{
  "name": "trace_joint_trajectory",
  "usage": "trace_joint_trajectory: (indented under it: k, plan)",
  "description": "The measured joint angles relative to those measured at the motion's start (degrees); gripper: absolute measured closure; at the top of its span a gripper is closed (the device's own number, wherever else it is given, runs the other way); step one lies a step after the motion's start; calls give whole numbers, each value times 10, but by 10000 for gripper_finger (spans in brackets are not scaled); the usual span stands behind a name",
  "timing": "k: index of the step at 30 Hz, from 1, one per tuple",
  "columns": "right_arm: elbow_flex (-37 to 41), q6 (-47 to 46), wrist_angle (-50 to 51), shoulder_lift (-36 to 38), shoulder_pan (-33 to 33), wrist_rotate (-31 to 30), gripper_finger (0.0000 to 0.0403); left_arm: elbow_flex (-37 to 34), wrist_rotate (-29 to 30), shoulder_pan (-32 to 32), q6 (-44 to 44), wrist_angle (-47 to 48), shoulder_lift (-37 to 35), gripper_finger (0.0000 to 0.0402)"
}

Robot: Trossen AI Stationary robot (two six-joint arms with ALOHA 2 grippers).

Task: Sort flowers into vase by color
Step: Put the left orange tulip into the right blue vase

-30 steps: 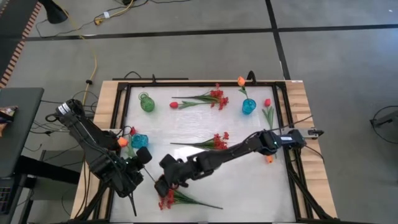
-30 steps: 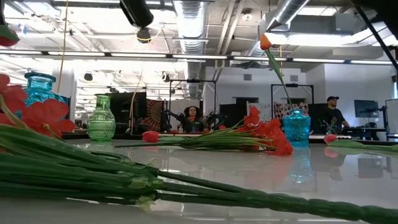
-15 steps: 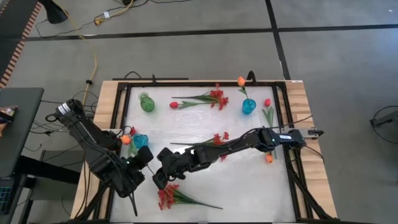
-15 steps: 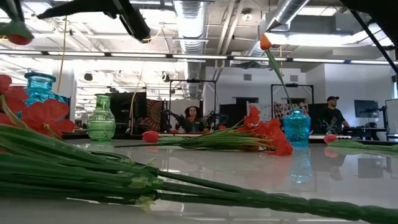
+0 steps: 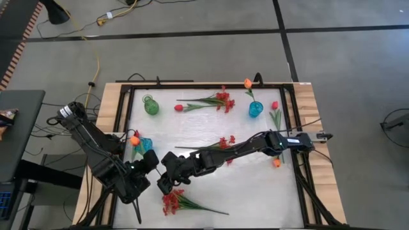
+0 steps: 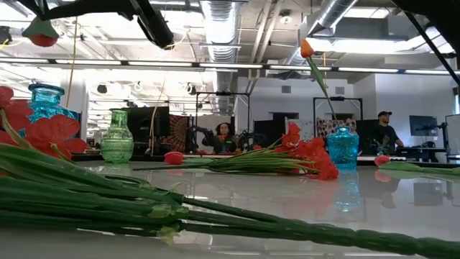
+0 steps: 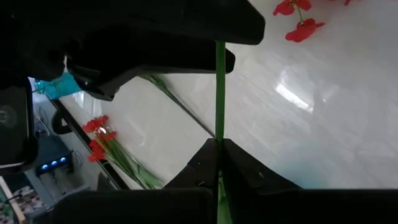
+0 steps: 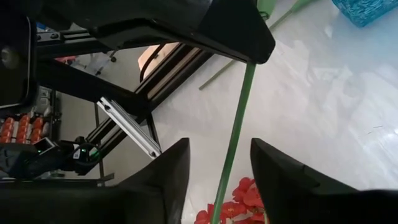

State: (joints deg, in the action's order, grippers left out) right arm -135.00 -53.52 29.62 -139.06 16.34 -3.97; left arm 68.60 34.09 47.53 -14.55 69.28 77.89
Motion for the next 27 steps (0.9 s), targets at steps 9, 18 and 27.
trace_joint_trajectory:
  k: [9,18,27]
  plan:
    - [0,0,0,0,-2,0,324,0,-1,0,-9,0,0,401]
    - [1,-6,0,0,-4,0,380,0,-2,0,-14,-5,0,379]
    - [1,-6,50,0,-3,-49,380,0,63,4,17,-7,-40,283]
